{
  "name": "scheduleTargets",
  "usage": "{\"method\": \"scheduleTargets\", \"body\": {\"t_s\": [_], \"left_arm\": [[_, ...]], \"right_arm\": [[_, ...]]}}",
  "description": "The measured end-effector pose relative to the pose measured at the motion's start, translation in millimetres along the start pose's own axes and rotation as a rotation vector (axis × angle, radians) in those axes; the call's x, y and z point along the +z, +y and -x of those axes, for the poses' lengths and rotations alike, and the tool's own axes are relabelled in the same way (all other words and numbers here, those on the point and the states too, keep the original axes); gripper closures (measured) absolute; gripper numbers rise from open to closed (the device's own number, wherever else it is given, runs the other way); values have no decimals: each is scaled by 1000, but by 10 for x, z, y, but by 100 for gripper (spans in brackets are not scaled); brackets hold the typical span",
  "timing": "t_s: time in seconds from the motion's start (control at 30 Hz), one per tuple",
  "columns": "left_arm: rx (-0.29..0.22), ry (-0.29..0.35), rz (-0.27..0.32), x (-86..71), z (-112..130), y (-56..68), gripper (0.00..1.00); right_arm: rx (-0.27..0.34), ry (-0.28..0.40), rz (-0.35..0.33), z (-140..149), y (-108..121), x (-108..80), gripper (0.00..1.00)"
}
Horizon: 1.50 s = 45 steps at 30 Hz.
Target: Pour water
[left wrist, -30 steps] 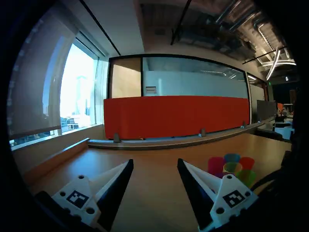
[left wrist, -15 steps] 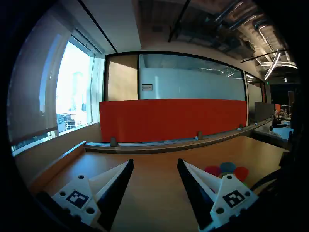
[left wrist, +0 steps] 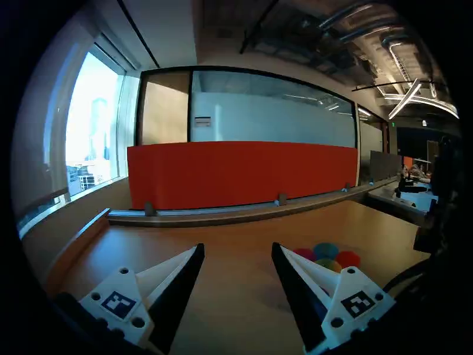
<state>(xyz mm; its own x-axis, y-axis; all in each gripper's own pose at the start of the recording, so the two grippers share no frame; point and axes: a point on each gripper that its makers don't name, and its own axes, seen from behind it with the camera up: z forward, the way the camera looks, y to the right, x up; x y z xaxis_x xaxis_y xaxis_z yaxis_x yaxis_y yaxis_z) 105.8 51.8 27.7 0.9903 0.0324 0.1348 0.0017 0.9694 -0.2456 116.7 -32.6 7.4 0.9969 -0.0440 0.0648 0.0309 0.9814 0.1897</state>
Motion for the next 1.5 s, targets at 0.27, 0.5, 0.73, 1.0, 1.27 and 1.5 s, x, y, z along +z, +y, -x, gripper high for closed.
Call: {"method": "scheduleTargets", "body": {"t_s": [0.27,0.5,0.73,1.0,1.27,1.5], "left_arm": [[19,17,81,-37,-92,113,16],[17,20,133,-70,-132,170,16],[55,4,193,-89,-114,264,16],[108,-27,274,-86,-13,439,16],[158,-77,349,-106,161,627,16],[164,-117,412,-118,316,784,16]], "right_arm": [[-34,-8,-139,-49,-280,26,1],[-52,-26,-265,-90,-564,39,1],[-63,-56,-321,-77,-666,75,1],[-113,-98,-359,22,-722,88,1],[-174,-148,-398,157,-752,78,1],[-222,-193,-433,259,-769,72,1]]}}
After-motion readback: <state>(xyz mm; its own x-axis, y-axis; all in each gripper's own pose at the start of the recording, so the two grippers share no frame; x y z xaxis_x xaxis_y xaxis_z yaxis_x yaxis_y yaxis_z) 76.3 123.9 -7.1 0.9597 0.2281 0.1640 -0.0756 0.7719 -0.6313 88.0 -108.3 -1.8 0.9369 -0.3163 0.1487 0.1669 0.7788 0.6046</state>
